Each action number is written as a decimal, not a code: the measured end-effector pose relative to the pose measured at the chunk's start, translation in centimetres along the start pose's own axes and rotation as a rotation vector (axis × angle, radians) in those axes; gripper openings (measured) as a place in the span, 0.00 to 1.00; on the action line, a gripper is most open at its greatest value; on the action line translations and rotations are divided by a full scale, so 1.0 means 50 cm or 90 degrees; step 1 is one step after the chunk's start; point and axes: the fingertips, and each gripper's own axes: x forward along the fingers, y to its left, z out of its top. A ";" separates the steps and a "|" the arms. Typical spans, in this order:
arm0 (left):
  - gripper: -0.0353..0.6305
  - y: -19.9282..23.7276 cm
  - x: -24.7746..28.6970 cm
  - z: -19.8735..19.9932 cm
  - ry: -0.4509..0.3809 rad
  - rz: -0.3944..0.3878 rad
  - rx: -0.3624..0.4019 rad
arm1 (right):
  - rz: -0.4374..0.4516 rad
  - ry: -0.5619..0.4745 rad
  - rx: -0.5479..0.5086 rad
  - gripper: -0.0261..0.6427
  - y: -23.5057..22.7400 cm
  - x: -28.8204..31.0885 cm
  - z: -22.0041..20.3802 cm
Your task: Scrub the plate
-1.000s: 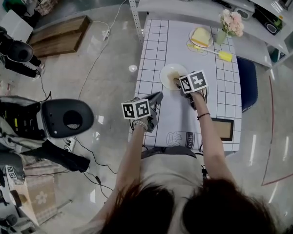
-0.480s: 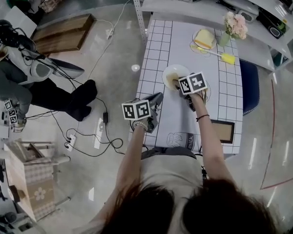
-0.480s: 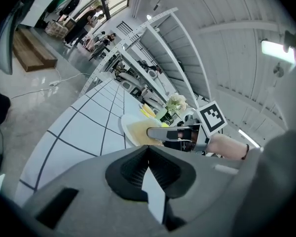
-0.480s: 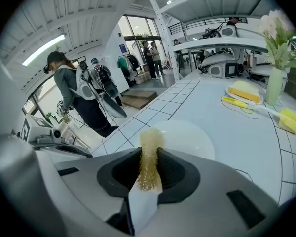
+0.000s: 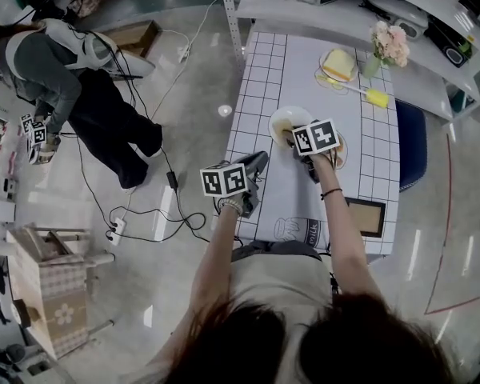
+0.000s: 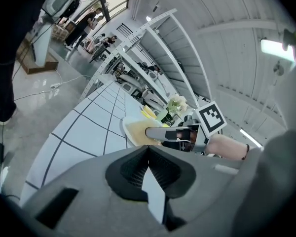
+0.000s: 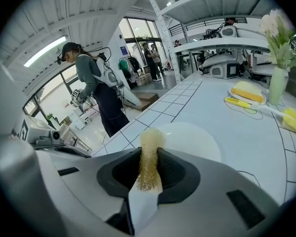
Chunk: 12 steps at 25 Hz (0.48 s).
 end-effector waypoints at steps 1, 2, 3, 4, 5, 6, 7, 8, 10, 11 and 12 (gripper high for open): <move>0.07 0.000 -0.001 0.001 -0.001 0.001 0.001 | 0.001 -0.002 0.001 0.15 0.001 0.001 0.001; 0.07 0.000 -0.002 0.003 -0.003 0.002 0.002 | 0.001 -0.004 0.002 0.15 0.001 0.002 0.002; 0.07 0.000 -0.003 0.004 -0.004 0.004 0.003 | 0.001 -0.006 0.001 0.15 0.002 0.004 0.003; 0.07 0.000 -0.005 0.006 -0.005 0.005 0.003 | 0.000 -0.009 0.000 0.15 0.003 0.005 0.005; 0.07 0.000 -0.006 0.008 -0.006 0.007 0.005 | -0.001 -0.012 -0.003 0.15 0.004 0.006 0.007; 0.07 0.001 -0.007 0.009 -0.007 0.008 0.007 | -0.002 -0.016 -0.006 0.15 0.006 0.008 0.009; 0.07 0.002 -0.008 0.010 -0.008 0.009 0.011 | -0.002 -0.019 -0.008 0.15 0.008 0.009 0.010; 0.07 0.002 -0.009 0.010 -0.008 0.010 0.015 | -0.003 -0.022 -0.009 0.15 0.009 0.010 0.012; 0.07 -0.003 -0.009 0.011 -0.006 0.004 0.024 | -0.006 -0.031 -0.010 0.15 0.009 0.011 0.015; 0.07 -0.006 -0.008 0.010 -0.004 0.001 0.028 | -0.007 -0.036 -0.009 0.15 0.008 0.011 0.016; 0.07 -0.009 -0.006 0.009 -0.002 -0.001 0.034 | -0.009 -0.041 -0.008 0.15 0.008 0.011 0.017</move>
